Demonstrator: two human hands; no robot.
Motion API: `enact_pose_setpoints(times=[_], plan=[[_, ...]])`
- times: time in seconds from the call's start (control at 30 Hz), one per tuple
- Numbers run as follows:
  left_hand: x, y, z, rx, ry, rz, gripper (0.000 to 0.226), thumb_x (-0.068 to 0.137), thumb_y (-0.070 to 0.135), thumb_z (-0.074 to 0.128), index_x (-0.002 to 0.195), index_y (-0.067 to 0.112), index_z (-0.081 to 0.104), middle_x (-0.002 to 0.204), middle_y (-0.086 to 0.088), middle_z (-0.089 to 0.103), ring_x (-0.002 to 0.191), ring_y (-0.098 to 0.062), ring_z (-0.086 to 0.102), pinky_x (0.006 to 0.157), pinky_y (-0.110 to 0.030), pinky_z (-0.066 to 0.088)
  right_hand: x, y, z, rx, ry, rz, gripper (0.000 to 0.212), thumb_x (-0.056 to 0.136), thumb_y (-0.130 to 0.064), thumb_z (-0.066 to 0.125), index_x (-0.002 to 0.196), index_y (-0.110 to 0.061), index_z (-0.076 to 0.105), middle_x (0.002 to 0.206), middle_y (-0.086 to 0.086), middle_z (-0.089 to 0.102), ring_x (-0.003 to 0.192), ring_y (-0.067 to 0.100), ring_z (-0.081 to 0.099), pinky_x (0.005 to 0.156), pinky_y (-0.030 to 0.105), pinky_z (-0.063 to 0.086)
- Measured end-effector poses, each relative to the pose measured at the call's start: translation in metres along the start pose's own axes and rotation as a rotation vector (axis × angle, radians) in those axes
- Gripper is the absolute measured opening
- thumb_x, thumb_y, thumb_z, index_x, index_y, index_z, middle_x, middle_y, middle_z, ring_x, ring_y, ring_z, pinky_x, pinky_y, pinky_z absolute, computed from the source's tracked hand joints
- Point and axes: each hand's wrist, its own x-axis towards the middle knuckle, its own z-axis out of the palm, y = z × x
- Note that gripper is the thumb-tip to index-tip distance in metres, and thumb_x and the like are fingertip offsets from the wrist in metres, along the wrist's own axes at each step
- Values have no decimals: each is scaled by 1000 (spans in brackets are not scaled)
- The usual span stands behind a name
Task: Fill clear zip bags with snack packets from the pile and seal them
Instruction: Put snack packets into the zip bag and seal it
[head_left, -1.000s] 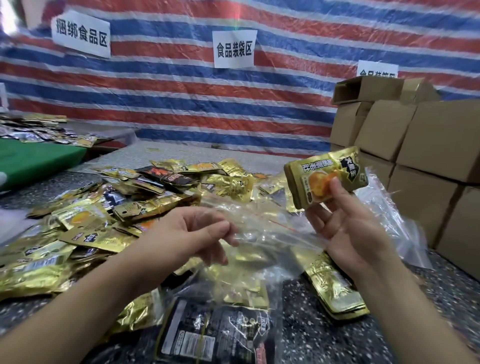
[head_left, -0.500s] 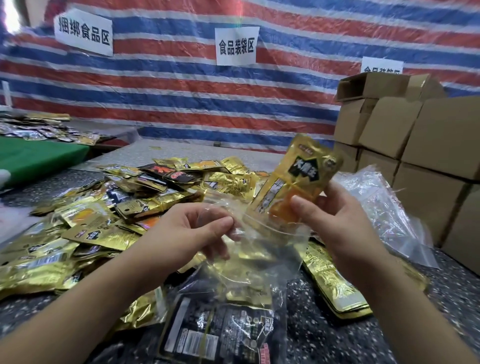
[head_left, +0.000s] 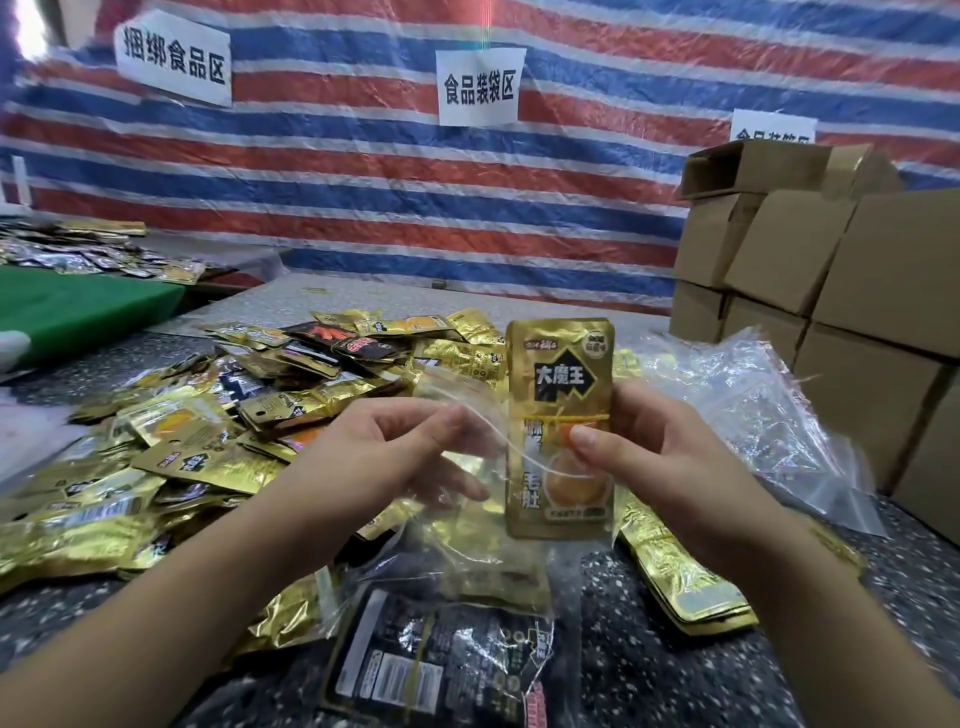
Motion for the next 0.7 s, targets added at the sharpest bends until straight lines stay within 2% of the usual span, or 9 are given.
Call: enact_pose_setpoints(times=[0.07, 0.17, 0.3, 0.4, 0.5, 0.63, 0.7], plan=[[1, 1, 1, -33, 27, 0, 36, 83, 40, 55, 86, 11, 77, 87, -6, 77, 69, -21, 73, 64, -31, 59, -1, -1, 3, -38, -34, 3, 30, 86, -18, 66, 114, -9, 65, 103, 8, 75, 95, 21, 71, 78, 27, 56], [1, 2, 4, -41, 53, 9, 34, 85, 37, 53, 76, 18, 79, 77, -5, 76, 62, -18, 72, 57, -26, 58, -3, -3, 6, -55, -91, 2, 38, 87, -17, 62, 124, -14, 61, 106, 11, 74, 97, 24, 72, 78, 30, 57], [2, 1, 6, -40, 100, 41, 35, 84, 37, 52, 72, 17, 78, 74, -6, 76, 60, -19, 72, 55, -26, 59, -3, -5, 9, 13, -58, 51, 46, 82, -21, 68, 125, -24, 53, 92, 11, 75, 85, 27, 75, 68, 30, 58], [2, 0, 5, -55, 116, 79, 38, 84, 36, 51, 73, 11, 77, 75, -9, 76, 62, -22, 73, 54, -26, 58, -4, -5, 8, -26, -41, 52, 41, 87, -12, 71, 124, -23, 59, 95, 15, 75, 87, 32, 74, 69, 35, 60], [3, -1, 6, -30, 121, 104, 35, 83, 35, 51, 68, 18, 78, 72, -6, 76, 59, -19, 72, 55, -25, 58, -5, -7, 7, -144, -85, 58, 43, 92, -2, 65, 126, -28, 61, 98, 13, 75, 90, 31, 73, 74, 35, 60], [4, -5, 6, 88, 90, 158, 32, 83, 39, 52, 70, 23, 77, 71, -5, 75, 60, -13, 71, 55, -17, 53, -6, -10, 7, -244, -111, 52, 45, 90, -9, 67, 128, -33, 63, 97, 10, 76, 92, 30, 72, 79, 36, 61], [4, -8, 6, 144, 78, 185, 29, 84, 42, 53, 74, 28, 77, 70, -4, 74, 61, -10, 69, 57, -17, 51, -7, -10, 8, -306, -128, 23, 45, 86, -16, 66, 125, -38, 65, 101, 5, 75, 91, 23, 72, 79, 33, 60]])
